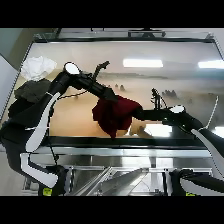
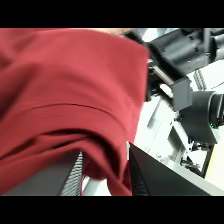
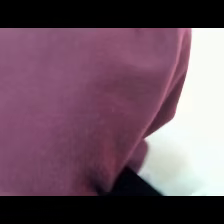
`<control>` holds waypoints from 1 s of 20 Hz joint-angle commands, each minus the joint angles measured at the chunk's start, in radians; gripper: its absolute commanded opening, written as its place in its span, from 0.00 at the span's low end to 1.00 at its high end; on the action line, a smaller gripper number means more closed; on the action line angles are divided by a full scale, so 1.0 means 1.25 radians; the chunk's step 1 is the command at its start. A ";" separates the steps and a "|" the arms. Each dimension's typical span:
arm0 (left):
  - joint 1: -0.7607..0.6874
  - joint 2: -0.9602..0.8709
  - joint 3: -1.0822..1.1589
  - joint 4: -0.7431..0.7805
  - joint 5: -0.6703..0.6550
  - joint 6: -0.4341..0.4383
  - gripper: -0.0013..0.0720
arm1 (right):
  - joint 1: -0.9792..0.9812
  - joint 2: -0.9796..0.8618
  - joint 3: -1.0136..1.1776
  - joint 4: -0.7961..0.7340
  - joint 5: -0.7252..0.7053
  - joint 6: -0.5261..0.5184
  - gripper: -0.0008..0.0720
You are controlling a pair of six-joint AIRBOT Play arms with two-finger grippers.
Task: Fold the shirts.
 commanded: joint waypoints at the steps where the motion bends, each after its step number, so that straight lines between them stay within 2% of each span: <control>1: 0.034 -0.001 0.000 0.001 -0.017 0.001 0.42 | -0.014 0.011 0.001 -0.024 0.055 -0.001 0.67; 2: 0.034 -0.002 0.000 0.005 -0.012 0.001 0.42 | -0.016 0.014 0.001 -0.025 0.063 -0.001 0.83; 6: 0.020 -0.025 0.000 0.005 -0.023 0.001 0.42 | -0.016 0.015 0.001 -0.096 0.108 -0.001 0.83; 10: -0.004 -0.058 0.000 0.005 -0.066 0.000 0.42 | -0.016 0.015 0.001 -0.121 0.255 -0.001 0.83; 12: -0.003 -0.066 0.000 0.007 -0.102 -0.004 0.42 | -0.016 0.015 0.001 -0.135 0.290 -0.001 0.83; 14: 0.016 -0.066 0.001 0.007 -0.128 -0.027 0.42 | -0.010 0.015 0.001 -0.144 0.262 -0.001 0.83; 18: 0.045 -0.066 0.000 0.005 -0.118 -0.073 0.42 | 0.014 0.014 0.001 -0.143 0.082 0.017 0.83; 20: 0.024 -0.066 0.000 0.005 -0.116 -0.078 0.42 | 0.016 0.014 0.001 -0.148 0.030 0.039 0.74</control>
